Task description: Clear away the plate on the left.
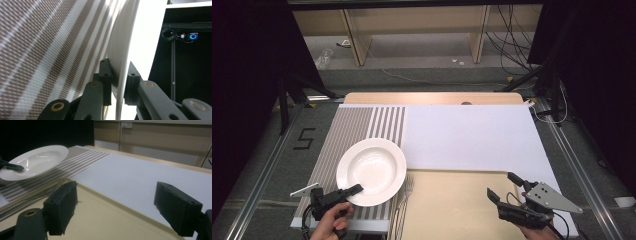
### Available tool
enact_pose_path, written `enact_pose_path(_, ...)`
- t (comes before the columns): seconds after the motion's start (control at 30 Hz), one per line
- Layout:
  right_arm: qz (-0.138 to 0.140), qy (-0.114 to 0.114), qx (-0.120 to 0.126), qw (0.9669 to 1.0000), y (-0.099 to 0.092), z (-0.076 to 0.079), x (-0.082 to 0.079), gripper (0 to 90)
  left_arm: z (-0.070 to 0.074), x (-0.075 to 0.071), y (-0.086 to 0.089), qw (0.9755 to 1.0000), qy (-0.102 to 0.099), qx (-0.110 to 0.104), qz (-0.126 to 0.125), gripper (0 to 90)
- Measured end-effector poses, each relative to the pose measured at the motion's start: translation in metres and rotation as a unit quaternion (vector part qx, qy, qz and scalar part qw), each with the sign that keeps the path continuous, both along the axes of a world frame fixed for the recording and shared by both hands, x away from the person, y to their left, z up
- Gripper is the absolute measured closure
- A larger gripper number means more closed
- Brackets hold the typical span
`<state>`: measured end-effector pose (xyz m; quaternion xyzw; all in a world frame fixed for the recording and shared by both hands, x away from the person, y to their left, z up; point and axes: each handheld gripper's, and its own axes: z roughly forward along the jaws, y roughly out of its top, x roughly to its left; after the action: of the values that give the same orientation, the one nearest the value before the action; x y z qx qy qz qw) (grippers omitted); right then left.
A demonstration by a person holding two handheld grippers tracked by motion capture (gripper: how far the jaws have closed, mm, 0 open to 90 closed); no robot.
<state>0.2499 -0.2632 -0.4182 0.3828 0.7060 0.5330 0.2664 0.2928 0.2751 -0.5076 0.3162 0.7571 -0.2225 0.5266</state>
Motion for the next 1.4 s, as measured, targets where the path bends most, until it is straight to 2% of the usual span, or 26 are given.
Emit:
enact_pose_path(0.23, -0.002, 0.0, -0.001, 1.0, 0.0, 0.0, 0.0, 19.8, 0.005, -0.001, -0.01, 0.9996, -0.013, 0.005, -0.023, 79.8)
enact_pose_path(0.4, -0.003, 0.001, -0.001, 1.0, 0.0, 0.0, 0.0, 19.8, 0.006, -0.001, -0.021, 0.9989, -0.015, 0.006, -0.045, 79.9)
enact_pose_path(0.57, -0.003, 0.002, -0.001, 1.0, 0.0, 0.0, 0.0, 19.8, 0.01, -0.001, -0.032, 0.9974, -0.024, 0.024, -0.064, 79.8)
enact_pose_path(0.8, -0.003, 0.004, -0.001, 1.0, -0.001, 0.0, 0.0, 19.8, 0.011, 0.002, -0.049, 0.9953, -0.024, 0.024, -0.09, 80.0)
enact_pose_path(0.93, -0.004, 0.003, 0.0, 1.0, -0.001, 0.0, 0.0, 19.8, 0.012, 0.003, -0.06, 0.9929, -0.027, 0.033, -0.111, 79.9)
enact_pose_path(1.03, -0.004, 0.004, 0.0, 1.0, -0.001, 0.0, 0.0, 19.8, 0.013, 0.005, -0.069, 0.9917, -0.028, 0.029, -0.122, 79.9)
enact_pose_path(1.13, -0.005, 0.003, -0.001, 1.0, -0.001, 0.0, 0.0, 19.8, 0.013, 0.006, -0.077, 0.9891, -0.033, 0.036, -0.139, 80.0)
enact_pose_path(1.23, -0.005, 0.002, 0.002, 1.0, -0.001, 0.0, 0.001, 19.8, 0.013, 0.008, -0.085, 0.9879, -0.03, 0.033, -0.149, 80.0)
enact_pose_path(1.4, -0.005, 0.0, 0.003, 1.0, -0.002, -0.001, 0.001, 19.8, 0.013, 0.009, -0.098, 0.9844, -0.032, 0.042, -0.168, 79.9)
